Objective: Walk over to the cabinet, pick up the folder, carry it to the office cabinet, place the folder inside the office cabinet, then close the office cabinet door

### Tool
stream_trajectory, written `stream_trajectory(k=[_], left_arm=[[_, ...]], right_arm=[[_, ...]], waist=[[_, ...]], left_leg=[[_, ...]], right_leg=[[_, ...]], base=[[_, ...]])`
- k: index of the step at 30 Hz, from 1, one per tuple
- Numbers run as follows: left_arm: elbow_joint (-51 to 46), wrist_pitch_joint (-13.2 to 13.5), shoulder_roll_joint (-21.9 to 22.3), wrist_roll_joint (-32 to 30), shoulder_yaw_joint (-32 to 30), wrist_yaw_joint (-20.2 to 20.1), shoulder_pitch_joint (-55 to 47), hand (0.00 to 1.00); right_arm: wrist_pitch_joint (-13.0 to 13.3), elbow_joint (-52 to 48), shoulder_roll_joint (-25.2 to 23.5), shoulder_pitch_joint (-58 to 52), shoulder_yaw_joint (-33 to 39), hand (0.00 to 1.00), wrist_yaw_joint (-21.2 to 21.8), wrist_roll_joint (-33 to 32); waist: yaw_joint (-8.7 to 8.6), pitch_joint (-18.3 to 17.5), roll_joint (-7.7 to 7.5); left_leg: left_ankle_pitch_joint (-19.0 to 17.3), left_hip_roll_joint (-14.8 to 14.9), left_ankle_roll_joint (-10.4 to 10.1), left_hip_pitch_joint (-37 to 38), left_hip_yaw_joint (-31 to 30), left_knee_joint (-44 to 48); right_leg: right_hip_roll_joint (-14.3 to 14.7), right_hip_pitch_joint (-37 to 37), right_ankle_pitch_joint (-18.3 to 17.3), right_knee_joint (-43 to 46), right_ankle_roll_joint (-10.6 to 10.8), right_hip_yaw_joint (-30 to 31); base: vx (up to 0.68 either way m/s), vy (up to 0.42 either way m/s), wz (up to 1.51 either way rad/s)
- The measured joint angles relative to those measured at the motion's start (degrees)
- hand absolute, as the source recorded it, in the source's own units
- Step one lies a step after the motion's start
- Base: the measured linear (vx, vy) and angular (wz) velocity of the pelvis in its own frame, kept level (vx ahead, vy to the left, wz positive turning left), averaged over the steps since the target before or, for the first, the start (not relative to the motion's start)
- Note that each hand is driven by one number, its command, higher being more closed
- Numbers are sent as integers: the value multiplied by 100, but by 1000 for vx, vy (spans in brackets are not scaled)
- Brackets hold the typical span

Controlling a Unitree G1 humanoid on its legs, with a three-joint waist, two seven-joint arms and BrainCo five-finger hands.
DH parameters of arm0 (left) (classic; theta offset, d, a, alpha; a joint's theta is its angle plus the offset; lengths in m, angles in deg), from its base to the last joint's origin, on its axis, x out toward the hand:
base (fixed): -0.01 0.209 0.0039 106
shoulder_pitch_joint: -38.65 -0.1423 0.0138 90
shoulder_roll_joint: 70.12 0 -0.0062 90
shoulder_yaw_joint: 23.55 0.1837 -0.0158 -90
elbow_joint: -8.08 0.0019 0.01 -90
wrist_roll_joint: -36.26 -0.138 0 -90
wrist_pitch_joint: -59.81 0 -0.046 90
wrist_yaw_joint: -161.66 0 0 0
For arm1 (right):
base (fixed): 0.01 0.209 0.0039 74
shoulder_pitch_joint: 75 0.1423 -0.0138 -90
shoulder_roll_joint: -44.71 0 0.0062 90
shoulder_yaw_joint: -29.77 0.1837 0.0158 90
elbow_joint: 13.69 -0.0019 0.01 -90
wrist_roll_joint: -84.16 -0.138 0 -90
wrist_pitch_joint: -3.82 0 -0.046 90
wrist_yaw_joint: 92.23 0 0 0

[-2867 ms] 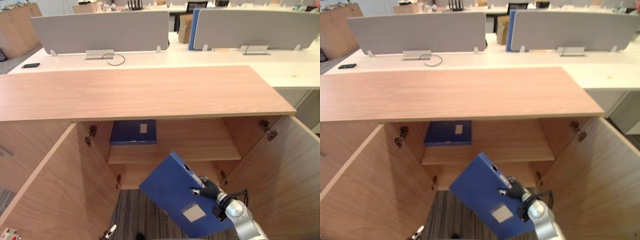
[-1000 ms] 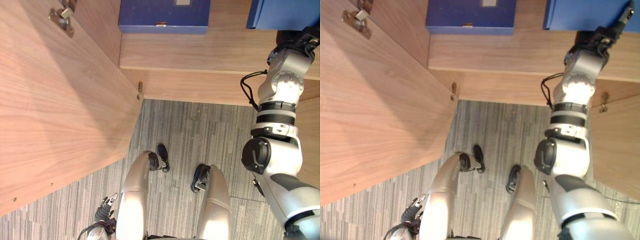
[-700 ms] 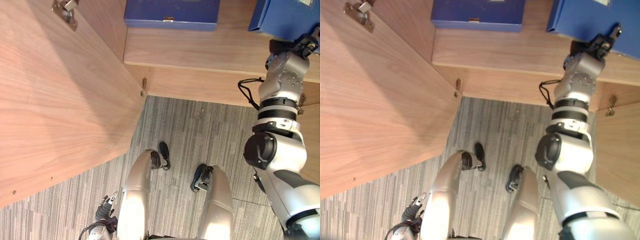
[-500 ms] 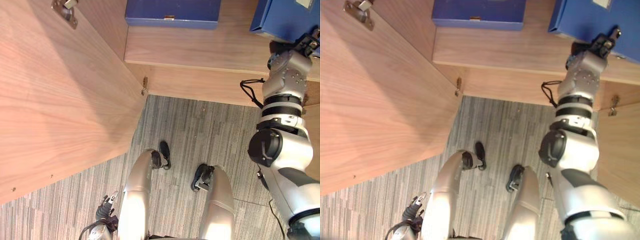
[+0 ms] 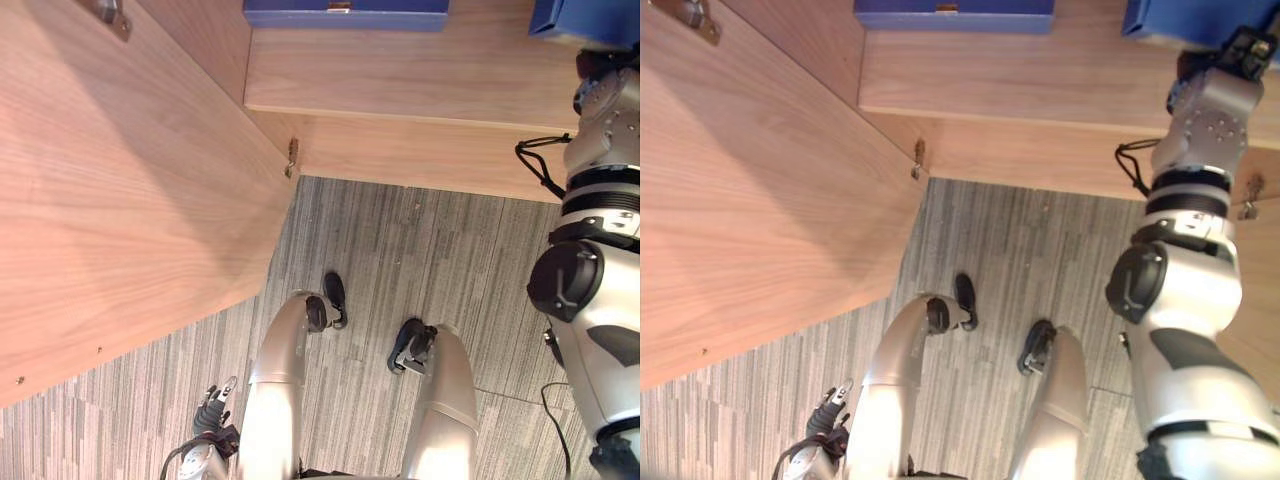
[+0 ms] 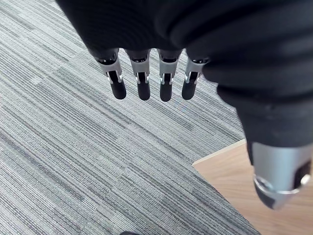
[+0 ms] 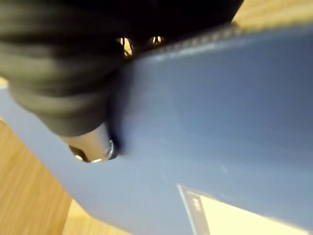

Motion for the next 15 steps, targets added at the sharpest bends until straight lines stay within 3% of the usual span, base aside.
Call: stream_trajectory(k=[11, 15], left_arm=[[-21, -1, 58, 17, -83, 39, 12, 0], [-41, -1, 44, 17, -84, 37, 12, 0]], right_arm=[[27, -44, 9, 203, -50, 0, 364, 25], [-73, -43, 10, 202, -57, 0, 539, 114]], waist=[[-16, 57, 26], [-20, 63, 24]], left_leg=[[75, 6, -31, 7, -10, -86], [180, 3, -51, 44, -21, -263]], right_leg=[[14, 3, 28, -51, -33, -27], [47, 40, 93, -208, -70, -89]], base=[[-23, -51, 0], [-2, -58, 1]])
